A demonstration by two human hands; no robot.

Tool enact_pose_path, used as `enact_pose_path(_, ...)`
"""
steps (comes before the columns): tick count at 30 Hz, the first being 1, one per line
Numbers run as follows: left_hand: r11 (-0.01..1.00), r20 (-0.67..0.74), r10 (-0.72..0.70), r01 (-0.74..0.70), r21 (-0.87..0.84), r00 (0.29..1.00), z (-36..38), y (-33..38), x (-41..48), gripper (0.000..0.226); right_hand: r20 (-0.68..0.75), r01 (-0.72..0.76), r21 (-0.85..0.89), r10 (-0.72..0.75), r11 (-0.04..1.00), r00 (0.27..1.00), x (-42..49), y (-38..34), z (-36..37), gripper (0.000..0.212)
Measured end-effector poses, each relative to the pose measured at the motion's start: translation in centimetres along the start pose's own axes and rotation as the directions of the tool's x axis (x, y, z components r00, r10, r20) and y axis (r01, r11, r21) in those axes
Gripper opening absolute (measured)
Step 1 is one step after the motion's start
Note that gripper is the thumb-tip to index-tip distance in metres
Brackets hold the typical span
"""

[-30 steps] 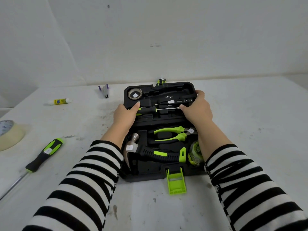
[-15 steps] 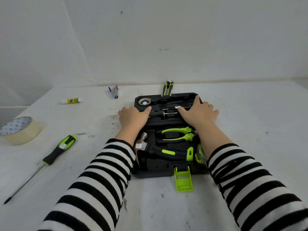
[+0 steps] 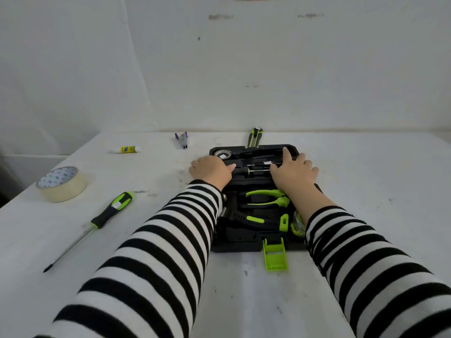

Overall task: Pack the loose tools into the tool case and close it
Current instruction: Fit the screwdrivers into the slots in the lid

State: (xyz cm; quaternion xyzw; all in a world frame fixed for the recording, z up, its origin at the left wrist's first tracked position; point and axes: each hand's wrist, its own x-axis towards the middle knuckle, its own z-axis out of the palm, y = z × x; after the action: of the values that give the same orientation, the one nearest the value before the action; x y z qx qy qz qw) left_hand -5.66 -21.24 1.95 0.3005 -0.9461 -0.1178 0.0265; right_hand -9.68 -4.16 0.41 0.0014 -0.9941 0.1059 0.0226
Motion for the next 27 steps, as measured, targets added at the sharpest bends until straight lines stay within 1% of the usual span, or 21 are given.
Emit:
enact_pose_path(2,1.000,0.005,0.006,-0.006,0.016,1.000,-0.1,0.1,-0.1,0.076,-0.023,0.005,-0.024,-0.005,1.000,1.000,-0.3,-0.4,-0.1,0.064)
enact_pose_path(4,1.000,0.041,-0.009,0.008,0.011,0.999,-0.4,0.1,0.0,0.078,-0.063,0.034,-0.035,-0.036,0.999,0.997,-0.8,-0.8,-0.1,0.064)
enact_pose_path(6,1.000,0.048,-0.011,0.011,-0.014,0.999,-0.5,-0.1,0.1,0.079,-0.119,0.054,0.019,-0.052,0.998,0.992,-1.3,-0.7,0.3,0.061)
enact_pose_path(8,0.998,0.014,-0.008,0.009,-0.062,1.000,-0.2,-0.4,-0.1,0.078,-0.175,0.064,0.080,-0.049,0.995,0.983,-1.4,-0.5,0.9,0.057)
enact_pose_path(11,0.988,-0.041,-0.024,0.017,-0.154,0.999,0.7,-1.0,-1.0,0.070,-0.210,0.082,0.089,-0.062,0.993,0.976,-1.3,-0.3,1.2,0.053)
enact_pose_path(13,0.967,-0.007,-0.027,0.025,-0.253,1.000,1.0,-1.4,-1.2,0.067,-0.268,0.137,0.079,-0.111,0.987,0.957,-1.2,-0.4,1.1,0.049)
enact_pose_path(15,0.938,0.019,0.008,-0.001,-0.347,1.000,1.0,-2.4,-1.3,0.066,-0.359,0.266,0.052,-0.231,0.962,0.904,-1.3,-0.8,0.9,0.043)
enact_pose_path(16,0.922,0.005,0.044,-0.039,-0.385,0.999,1.0,-3.1,-1.4,0.064,-0.404,0.370,0.038,-0.325,0.928,0.855,-1.6,-1.2,0.8,0.040)
enact_pose_path(18,0.890,-0.076,0.116,-0.138,-0.435,0.990,1.1,-4.6,-1.7,0.058,-0.448,0.599,0.017,-0.529,0.801,0.720,-2.3,-1.9,0.7,0.036)
enact_pose_path(19,0.881,-0.133,0.128,-0.174,-0.440,0.983,1.1,-5.4,-2.0,0.052,-0.428,0.690,0.004,-0.622,0.724,0.655,-2.8,-2.3,0.7,0.037)
enact_pose_path(20,0.882,-0.190,0.127,-0.198,-0.428,0.974,1.1,-6.1,-2.3,0.046,-0.381,0.756,-0.014,-0.702,0.655,0.601,-3.3,-2.7,0.7,0.039)
enact_pose_path(21,0.888,-0.243,0.125,-0.218,-0.405,0.962,0.9,-6.8,-2.7,0.041,-0.322,0.797,-0.035,-0.761,0.604,0.563,-3.8,-3.0,0.8,0.040)
enact_pose_path(22,0.898,-0.284,0.128,-0.233,-0.374,0.950,0.7,-7.4,-2.9,0.038,-0.275,0.816,-0.058,-0.795,0.575,0.541,-4.0,-3.1,0.8,0.041)
enact_pose_path(23,0.914,-0.321,0.132,-0.241,-0.327,0.938,0.3,-7.9,-3.1,0.034,-0.251,0.820,-0.078,-0.807,0.567,0.534,-4.0,-3.1,0.8,0.041)
enact_pose_path(24,0.937,-0.353,0.130,-0.231,-0.261,0.927,0.0,-8.5,-3.2,0.031,-0.247,0.813,-0.092,-0.805,0.574,0.540,-3.9,-3.1,0.8,0.042)
enact_pose_path(25,0.961,-0.379,0.124,-0.206,-0.185,0.917,-0.4,-9.3,-3.2,0.025,-0.251,0.795,-0.099,-0.788,0.598,0.561,-3.9,-3.2,0.7,0.043)
enact_pose_path(26,0.980,-0.388,0.111,-0.167,-0.112,0.915,-0.8,-10.1,-3.3,0.020,-0.259,0.765,-0.100,-0.759,0.636,0.597,-3.9,-3.4,0.6,0.042)
enact_pose_path(27,0.993,-0.372,0.083,-0.107,-0.044,0.924,-1.2,-11.0,-3.4,0.023,-0.260,0.727,-0.104,-0.724,0.679,0.639,-4.0,-3.9,0.4,0.043)
